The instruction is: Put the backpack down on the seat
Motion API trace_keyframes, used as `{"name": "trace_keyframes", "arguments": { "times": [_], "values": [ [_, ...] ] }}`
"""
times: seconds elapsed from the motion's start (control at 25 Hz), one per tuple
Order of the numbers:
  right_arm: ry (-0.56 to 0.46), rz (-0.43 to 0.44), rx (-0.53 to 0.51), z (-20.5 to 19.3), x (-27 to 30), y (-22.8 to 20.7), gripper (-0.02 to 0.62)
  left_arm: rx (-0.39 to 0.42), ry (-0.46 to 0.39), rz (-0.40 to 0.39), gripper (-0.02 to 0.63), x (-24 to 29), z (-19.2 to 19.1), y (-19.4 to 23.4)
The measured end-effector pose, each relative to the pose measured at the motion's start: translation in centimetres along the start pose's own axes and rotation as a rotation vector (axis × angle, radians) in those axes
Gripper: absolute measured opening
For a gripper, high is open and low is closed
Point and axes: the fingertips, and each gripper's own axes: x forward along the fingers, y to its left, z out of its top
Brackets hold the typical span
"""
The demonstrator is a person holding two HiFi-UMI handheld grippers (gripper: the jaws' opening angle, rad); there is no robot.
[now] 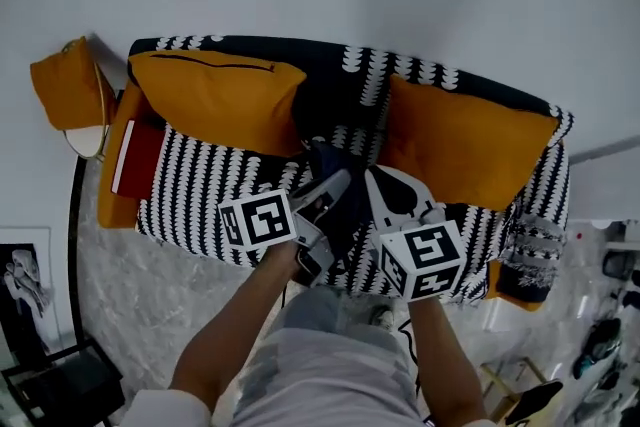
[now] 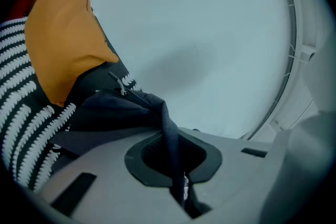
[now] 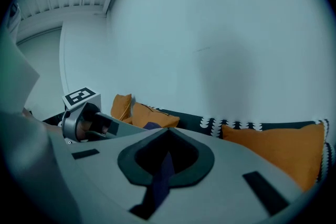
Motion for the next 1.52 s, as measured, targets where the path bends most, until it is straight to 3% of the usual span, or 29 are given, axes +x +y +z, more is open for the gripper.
{"name": "trace_keyframes", "arguments": {
  "times": [0.44,0.8,1.24,1.52],
  "values": [
    [0.006,-0.098,0.104,-2.0,3.8,-4.4,0.002,0.051,0.158,-0.02,0.012,6.2,2.0,4.8],
    [0.006,-0.116,0.144,-3.9,6.1,-6.2,0.002,0.109,0.271,-0.023,0.012,10.5,2.3,8.3],
    [0.03,-0.091,0.17,-5.7,8.7,-5.6,0.002,0.176,0.307,-0.018,0.012,11.1,5.0,10.7],
    [0.052,-0.05,0.162,-5.9,10.3,-4.1,0.002,0.263,0.304,0.089,0.013,9.9,6.9,13.5]
  ]
}}
